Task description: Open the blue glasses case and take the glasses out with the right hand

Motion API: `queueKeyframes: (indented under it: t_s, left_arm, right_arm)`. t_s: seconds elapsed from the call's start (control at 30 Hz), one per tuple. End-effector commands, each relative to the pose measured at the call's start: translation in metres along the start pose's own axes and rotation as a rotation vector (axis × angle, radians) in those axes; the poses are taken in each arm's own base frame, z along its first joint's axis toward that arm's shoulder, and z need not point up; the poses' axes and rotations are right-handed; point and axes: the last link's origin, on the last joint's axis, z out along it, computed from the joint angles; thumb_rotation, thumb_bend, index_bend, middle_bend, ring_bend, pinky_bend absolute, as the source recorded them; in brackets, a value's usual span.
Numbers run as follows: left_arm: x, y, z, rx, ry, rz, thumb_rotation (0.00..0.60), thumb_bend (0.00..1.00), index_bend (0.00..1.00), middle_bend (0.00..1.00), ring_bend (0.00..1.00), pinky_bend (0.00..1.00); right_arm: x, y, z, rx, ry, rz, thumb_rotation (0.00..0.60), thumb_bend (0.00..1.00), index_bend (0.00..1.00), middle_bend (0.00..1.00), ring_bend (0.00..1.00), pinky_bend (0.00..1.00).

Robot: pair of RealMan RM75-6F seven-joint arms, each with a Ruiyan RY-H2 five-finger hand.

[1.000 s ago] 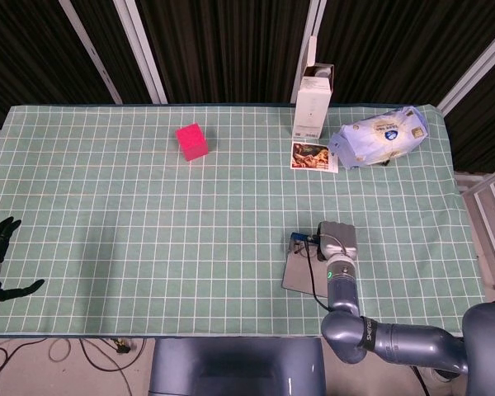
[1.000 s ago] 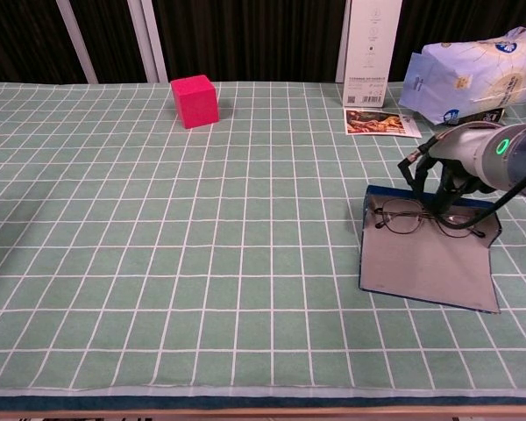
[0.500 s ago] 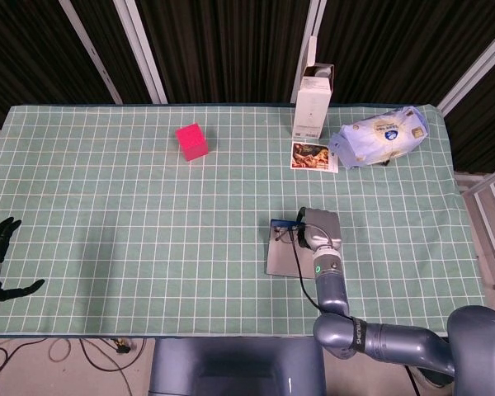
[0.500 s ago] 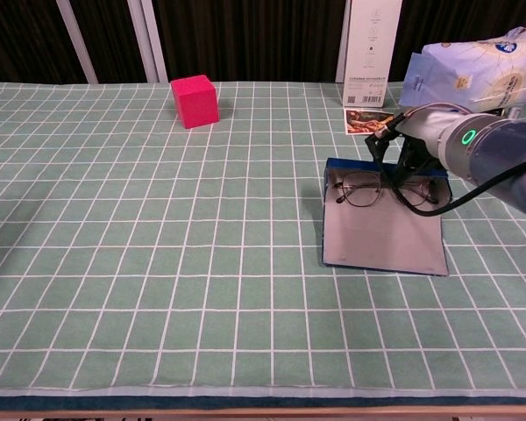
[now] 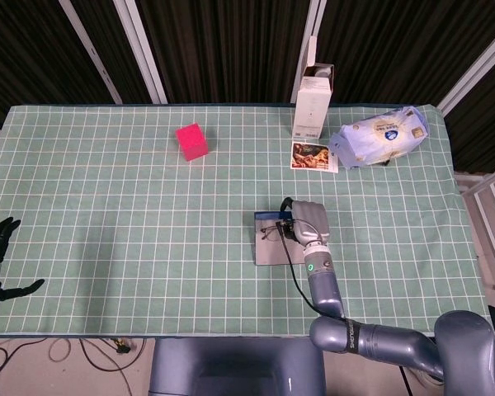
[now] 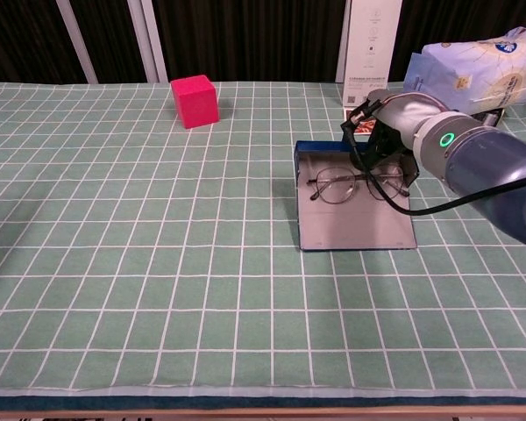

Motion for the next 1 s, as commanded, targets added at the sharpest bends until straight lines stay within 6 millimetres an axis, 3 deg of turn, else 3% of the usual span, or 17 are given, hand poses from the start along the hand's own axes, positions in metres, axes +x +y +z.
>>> queueKeyframes:
  t_s: [0.03, 0.37, 0.83, 0.87, 0.97, 1.0]
  left_arm:
    - [0.0, 0.0, 0.0, 0.0, -0.001, -0.001, 0.6, 0.0, 0.0, 0.0, 0.0, 0.0]
    - [0.0, 0.0, 0.0, 0.0, 0.001, -0.005, 0.6, 0.0, 0.0, 0.0, 0.0, 0.0]
    - [-0.001, 0.0, 0.001, 0.004, -0.002, -0.011, 0.6, 0.0, 0.0, 0.0, 0.0, 0.0]
    - [-0.001, 0.0, 0.001, 0.004, -0.004, -0.011, 0.6, 0.0, 0.0, 0.0, 0.0, 0.0]
    - [-0.001, 0.001, 0.0, 0.001, -0.008, -0.01, 0.6, 0.0, 0.0, 0.0, 0.0, 0.0]
    - [-0.002, 0.001, -0.001, 0.0, -0.009, -0.008, 0.6, 0.0, 0.0, 0.0, 0.0, 0.0]
  right_arm:
    - [-0.006, 0.0, 0.0, 0.019, -0.007, 0.01, 0.6, 0.57, 0.51, 0.94, 1.0, 0.93]
    - [-0.009, -0.002, 0.011, 0.003, 0.0, 0.0, 0.6, 0.57, 0.51, 0.94, 1.0, 0.93]
    - [-0.006, -0.028, 0.054, 0.006, 0.049, -0.089, 0.6, 0.54, 0.49, 0.93, 1.0, 0.92]
    - [-0.007, -0.029, 0.056, 0.004, 0.052, -0.097, 0.6, 0.48, 0.42, 0.93, 1.0, 0.92]
    - [-0.01, -0.03, 0.059, -0.013, 0.051, -0.122, 0.6, 0.24, 0.06, 0.92, 1.0, 0.92]
    - [-0.012, -0.03, 0.059, -0.021, 0.043, -0.137, 0.6, 0.2, 0.02, 0.92, 1.0, 0.92]
